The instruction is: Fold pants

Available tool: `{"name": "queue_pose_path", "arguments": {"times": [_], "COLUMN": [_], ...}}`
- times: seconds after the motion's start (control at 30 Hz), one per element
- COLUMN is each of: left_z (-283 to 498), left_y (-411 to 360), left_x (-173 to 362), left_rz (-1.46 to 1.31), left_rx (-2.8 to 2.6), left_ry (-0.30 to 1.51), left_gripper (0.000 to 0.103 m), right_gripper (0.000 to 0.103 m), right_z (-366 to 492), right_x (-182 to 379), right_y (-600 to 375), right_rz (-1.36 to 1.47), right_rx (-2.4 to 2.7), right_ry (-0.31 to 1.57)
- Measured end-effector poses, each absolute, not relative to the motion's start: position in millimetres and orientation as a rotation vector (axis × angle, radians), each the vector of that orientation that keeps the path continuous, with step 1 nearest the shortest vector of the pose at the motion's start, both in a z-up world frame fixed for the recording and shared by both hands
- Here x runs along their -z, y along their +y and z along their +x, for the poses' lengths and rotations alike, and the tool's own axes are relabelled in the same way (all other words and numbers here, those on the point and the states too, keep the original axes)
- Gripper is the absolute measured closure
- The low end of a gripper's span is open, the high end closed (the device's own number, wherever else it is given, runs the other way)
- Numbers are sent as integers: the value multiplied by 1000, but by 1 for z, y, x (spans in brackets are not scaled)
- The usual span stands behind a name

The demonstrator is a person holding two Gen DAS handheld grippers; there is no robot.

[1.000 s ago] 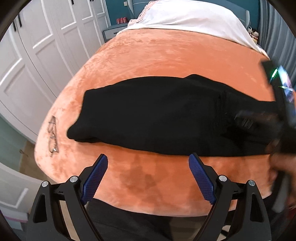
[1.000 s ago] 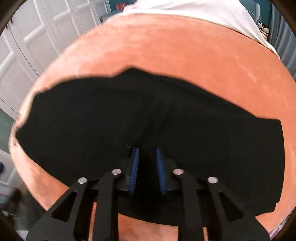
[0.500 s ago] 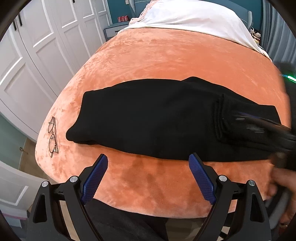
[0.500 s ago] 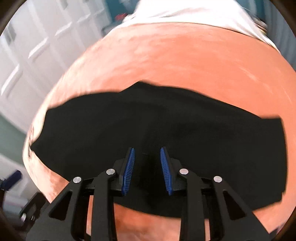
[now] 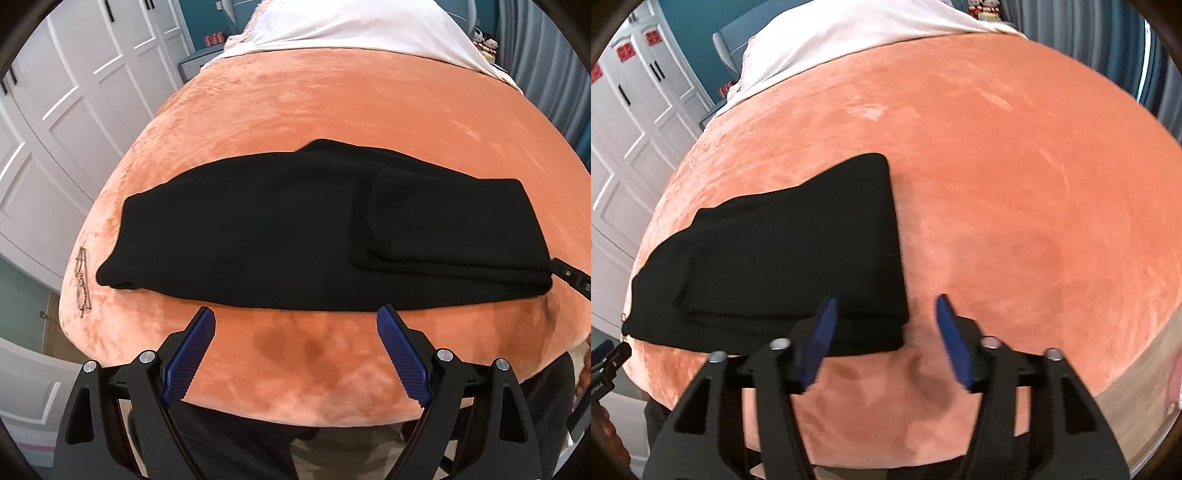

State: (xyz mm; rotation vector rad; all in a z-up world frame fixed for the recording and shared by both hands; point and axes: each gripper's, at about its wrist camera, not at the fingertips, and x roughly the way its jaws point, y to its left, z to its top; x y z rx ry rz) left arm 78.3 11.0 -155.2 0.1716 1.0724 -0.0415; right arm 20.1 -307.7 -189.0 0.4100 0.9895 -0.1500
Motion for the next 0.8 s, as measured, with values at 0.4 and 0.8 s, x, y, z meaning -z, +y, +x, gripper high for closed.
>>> {"name": "queue_pose_path", "arguments": {"times": [0.4,0.8], "left_z": [84,95], "left_y": [-21,-25], "left_x": [160,170], "left_rz": [238,242], "left_rx": [5,17], "left_ry": [1090,1097], "left_gripper": [16,16], "right_gripper": [64,86], "right_z": [71,54], "right_x": [234,184], "right_y": [-307,-350], "right_rz": [546,321], "right_rx": [-61,105], "right_ry": [1031,983]}}
